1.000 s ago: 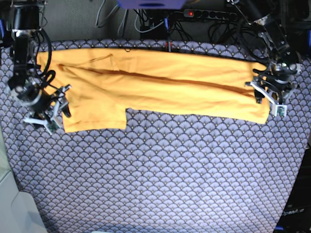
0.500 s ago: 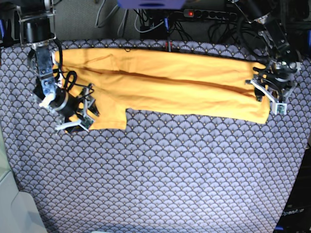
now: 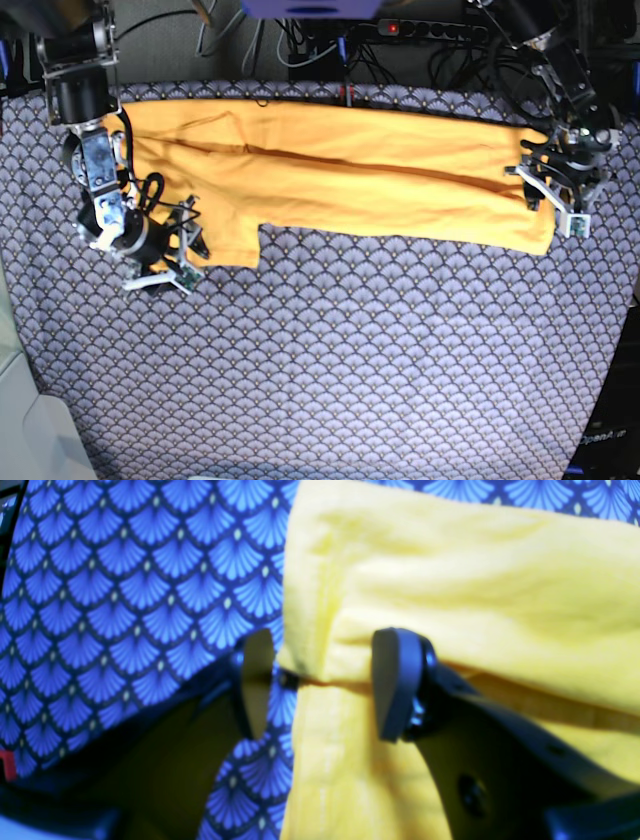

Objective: Fold the T-shirt properly
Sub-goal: 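Release the right gripper and move it down to the sleeve flap, then grasp the sleeve flap with the right gripper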

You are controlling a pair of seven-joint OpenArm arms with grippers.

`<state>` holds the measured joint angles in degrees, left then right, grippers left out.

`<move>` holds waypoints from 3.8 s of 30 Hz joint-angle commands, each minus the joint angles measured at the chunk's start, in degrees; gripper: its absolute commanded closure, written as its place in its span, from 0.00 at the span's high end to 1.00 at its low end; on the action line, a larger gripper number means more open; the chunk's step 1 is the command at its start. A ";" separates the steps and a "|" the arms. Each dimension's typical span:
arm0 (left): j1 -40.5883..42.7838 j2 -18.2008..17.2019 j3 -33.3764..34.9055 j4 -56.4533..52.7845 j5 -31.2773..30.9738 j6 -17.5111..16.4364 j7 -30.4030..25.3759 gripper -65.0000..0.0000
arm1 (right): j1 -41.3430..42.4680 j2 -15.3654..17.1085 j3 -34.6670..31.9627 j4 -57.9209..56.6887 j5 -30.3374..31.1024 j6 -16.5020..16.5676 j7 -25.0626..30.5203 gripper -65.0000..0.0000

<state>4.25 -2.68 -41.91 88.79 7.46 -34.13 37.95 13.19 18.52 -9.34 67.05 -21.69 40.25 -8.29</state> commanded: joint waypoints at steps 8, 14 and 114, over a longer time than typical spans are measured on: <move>-0.51 -0.53 -0.07 0.83 -0.48 0.24 -1.08 0.48 | 1.97 0.95 -2.22 -0.63 0.11 -0.25 0.51 0.54; -0.51 -0.53 -0.07 0.83 -0.48 0.33 -1.08 0.48 | 1.80 3.76 -7.23 -0.54 0.37 -0.25 -0.01 0.54; -0.69 -0.97 -0.07 0.92 -0.65 0.24 -1.08 0.48 | 2.59 4.55 14.66 -9.51 44.51 -0.25 -24.28 0.53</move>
<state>4.19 -2.90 -41.91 88.60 7.46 -34.13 37.93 14.87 22.44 5.19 56.71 22.37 39.81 -32.51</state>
